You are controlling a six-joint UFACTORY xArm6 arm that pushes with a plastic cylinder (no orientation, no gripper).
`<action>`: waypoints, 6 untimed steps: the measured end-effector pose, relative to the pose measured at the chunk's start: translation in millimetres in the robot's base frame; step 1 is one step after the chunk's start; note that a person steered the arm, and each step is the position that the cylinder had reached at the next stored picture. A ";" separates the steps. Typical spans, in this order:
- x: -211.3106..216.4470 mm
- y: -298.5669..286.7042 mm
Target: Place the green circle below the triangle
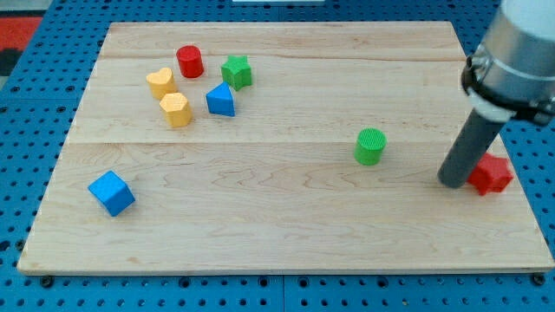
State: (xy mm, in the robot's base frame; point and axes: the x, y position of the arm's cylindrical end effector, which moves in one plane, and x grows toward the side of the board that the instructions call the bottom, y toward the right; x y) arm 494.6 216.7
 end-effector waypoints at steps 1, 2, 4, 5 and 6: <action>-25.1 -11.4; -36.3 -69.9; -36.6 -227.9; -43.5 -226.0; -46.3 -235.4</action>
State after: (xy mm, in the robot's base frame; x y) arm 448.3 -18.7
